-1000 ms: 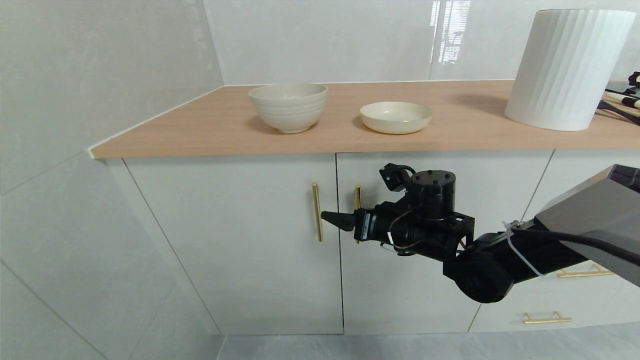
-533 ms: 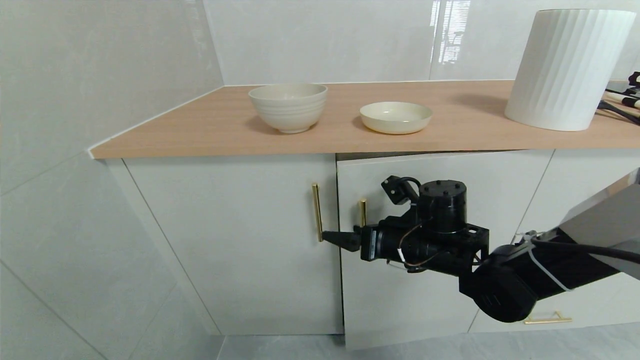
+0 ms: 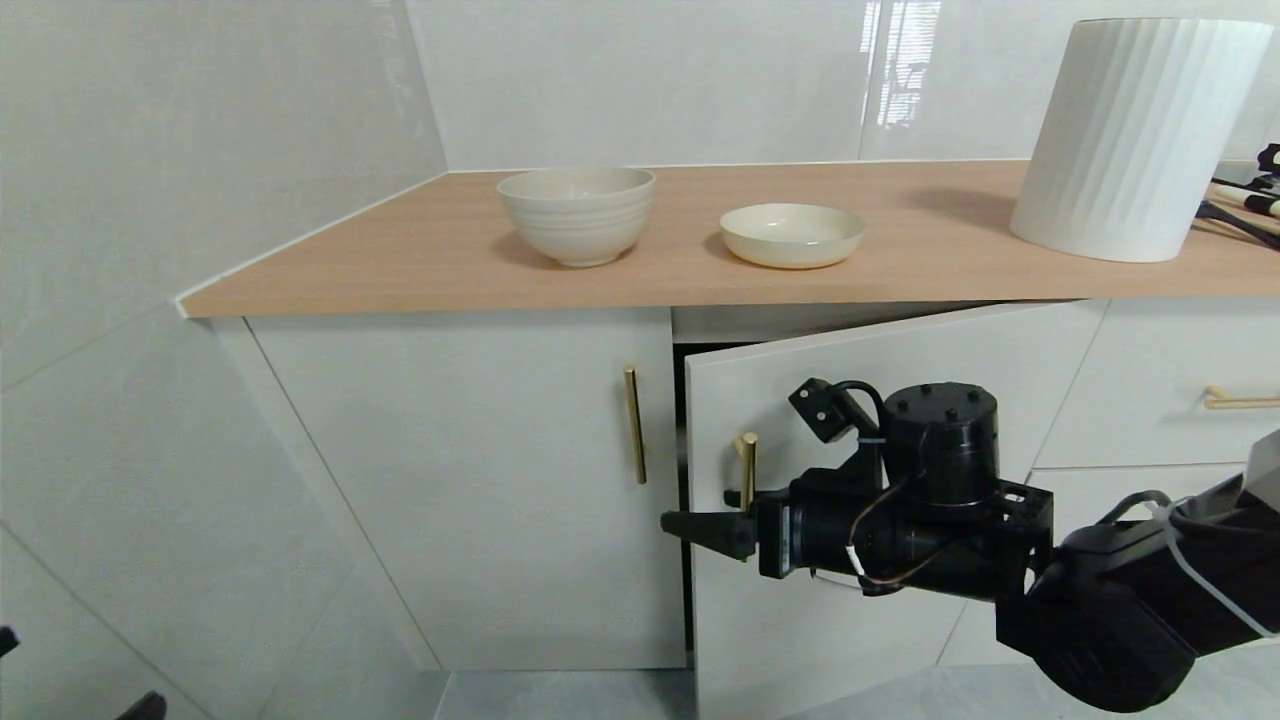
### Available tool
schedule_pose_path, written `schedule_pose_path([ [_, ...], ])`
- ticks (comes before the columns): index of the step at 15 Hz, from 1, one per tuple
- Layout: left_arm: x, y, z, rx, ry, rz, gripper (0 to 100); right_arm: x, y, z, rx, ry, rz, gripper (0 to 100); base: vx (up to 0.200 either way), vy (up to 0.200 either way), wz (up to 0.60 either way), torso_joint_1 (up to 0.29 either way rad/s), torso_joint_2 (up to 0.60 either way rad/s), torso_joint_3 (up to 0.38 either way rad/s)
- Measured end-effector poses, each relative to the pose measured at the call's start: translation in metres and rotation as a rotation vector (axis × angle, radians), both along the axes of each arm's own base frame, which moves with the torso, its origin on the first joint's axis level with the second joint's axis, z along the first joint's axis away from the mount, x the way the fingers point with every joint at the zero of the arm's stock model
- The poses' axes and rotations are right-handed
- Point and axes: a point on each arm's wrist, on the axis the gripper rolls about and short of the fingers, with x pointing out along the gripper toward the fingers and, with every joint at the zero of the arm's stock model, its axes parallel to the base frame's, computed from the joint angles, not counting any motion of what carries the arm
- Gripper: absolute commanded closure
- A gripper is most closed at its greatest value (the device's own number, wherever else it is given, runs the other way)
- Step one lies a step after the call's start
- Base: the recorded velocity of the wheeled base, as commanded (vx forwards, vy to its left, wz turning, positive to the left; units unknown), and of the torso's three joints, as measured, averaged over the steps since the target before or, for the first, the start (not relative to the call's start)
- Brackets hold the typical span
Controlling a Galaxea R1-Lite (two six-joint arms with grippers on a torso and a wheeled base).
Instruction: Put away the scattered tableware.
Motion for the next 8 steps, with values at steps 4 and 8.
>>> schedule_pose_path([
  [4,0.051,-0.018,0.027,0.020,0.141,-0.162,100,-0.012,-0.003,0.005,-0.006,-0.007,0.018,0,0.000,0.000,0.00,0.000,0.00,0.000],
  [8,0.093,-0.042,0.033,0.048,0.249,-0.217,100,-0.015,-0.004,0.006,-0.012,-0.023,0.028,0,0.000,0.000,0.00,0.000,0.00,0.000],
])
